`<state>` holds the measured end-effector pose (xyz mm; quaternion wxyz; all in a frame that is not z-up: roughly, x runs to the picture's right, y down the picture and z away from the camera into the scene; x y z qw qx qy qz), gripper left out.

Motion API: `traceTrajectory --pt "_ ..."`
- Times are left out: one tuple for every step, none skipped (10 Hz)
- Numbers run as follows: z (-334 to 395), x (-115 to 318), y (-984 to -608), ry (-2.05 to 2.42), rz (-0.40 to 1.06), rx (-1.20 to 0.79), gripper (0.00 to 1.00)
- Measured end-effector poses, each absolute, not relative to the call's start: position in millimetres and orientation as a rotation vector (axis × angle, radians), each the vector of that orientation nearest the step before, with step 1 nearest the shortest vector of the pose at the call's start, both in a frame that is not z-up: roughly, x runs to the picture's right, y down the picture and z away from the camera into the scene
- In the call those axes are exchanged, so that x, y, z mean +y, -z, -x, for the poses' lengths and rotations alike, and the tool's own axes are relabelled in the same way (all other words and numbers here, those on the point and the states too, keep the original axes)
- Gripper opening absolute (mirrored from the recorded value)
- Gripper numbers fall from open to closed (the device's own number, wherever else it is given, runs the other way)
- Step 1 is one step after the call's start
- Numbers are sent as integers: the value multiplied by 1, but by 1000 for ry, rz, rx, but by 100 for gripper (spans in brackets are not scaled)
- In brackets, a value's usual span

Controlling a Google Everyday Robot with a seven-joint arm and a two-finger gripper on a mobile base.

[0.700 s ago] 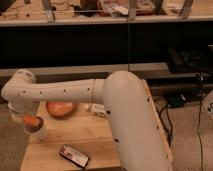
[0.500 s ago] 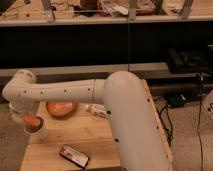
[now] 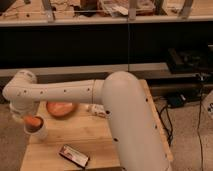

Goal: Place the pepper in the ceramic cup

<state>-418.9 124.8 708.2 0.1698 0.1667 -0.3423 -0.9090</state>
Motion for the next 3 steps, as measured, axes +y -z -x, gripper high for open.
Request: traceTrajectory --pt "418 125 -708 2586 -479 -972 80" --pt "417 124 -708 2593 -484 -970 80" --pt "417 123 -707 2600 -480 -969 80"
